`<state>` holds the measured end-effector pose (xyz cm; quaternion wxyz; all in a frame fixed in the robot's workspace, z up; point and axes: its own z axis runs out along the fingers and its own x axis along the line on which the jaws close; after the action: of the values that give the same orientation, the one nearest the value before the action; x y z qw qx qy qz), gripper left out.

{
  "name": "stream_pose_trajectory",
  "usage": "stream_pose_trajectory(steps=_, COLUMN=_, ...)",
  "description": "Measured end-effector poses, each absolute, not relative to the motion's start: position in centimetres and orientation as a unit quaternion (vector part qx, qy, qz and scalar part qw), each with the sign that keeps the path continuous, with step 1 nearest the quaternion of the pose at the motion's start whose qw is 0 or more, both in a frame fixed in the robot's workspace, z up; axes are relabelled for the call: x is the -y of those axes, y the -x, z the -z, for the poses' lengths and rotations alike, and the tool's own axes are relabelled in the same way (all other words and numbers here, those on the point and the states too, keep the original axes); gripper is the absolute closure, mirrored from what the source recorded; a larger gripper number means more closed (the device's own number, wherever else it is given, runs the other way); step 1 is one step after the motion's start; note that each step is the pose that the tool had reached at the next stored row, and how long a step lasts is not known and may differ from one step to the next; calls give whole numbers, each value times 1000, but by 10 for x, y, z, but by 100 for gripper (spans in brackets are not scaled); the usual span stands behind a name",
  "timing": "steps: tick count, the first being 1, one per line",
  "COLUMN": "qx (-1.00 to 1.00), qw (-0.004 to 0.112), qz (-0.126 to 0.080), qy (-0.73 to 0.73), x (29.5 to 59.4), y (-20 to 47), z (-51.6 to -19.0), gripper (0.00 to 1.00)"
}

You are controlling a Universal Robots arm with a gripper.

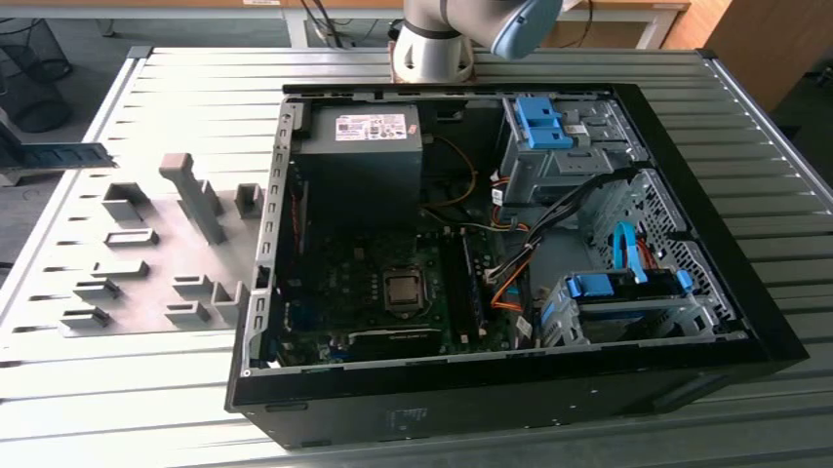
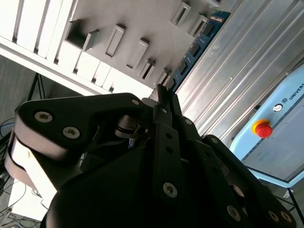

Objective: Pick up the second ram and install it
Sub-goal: 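Pick up the second ram and move it above second insertion slot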

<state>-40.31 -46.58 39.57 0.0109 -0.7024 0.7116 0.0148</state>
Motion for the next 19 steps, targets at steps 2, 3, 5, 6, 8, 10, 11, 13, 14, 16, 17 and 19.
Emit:
stream_pose_trajectory(steps=2, qx=-712, qw=11, qz=-15, qy=702, x=466, y=403, z=-398, gripper=86)
stream_pose_trajectory(steps=3, qx=-712, qw=11, qz=-15, qy=702, x=466, y=403, z=-399, gripper=86)
stream_pose_trajectory(steps=5, qx=-712, qw=11, qz=-15, qy=702, x=466, y=403, z=-401, gripper=86)
stream_pose_trajectory(steps=6, qx=-712, qw=11, qz=-15, qy=702, x=466, y=403, z=-401, gripper=86)
stream_pose_trajectory(steps=8, qx=-712, qw=11, qz=-15, qy=702, x=466, y=403, z=-403, gripper=86)
stream_pose_trajectory(steps=10, qx=-712, qw=11, qz=-15, qy=702, x=466, y=403, z=-405, gripper=86)
stream_pose_trajectory(steps=11, qx=-712, qw=11, qz=-15, qy=702, x=466, y=403, z=-406, gripper=86)
stream_pose_trajectory(steps=13, qx=-712, qw=11, qz=-15, qy=702, x=465, y=403, z=-407, gripper=86)
stream_pose_trajectory(steps=14, qx=-712, qw=11, qz=-15, qy=702, x=465, y=403, z=-408, gripper=86)
stream_pose_trajectory(steps=16, qx=-712, qw=11, qz=-15, qy=702, x=465, y=403, z=-410, gripper=86)
stream_pose_trajectory(steps=17, qx=-712, qw=11, qz=-15, qy=702, x=465, y=403, z=-411, gripper=86)
stream_pose_trajectory(steps=19, qx=-712, qw=11, qz=-15, qy=702, x=465, y=403, z=-412, gripper=86)
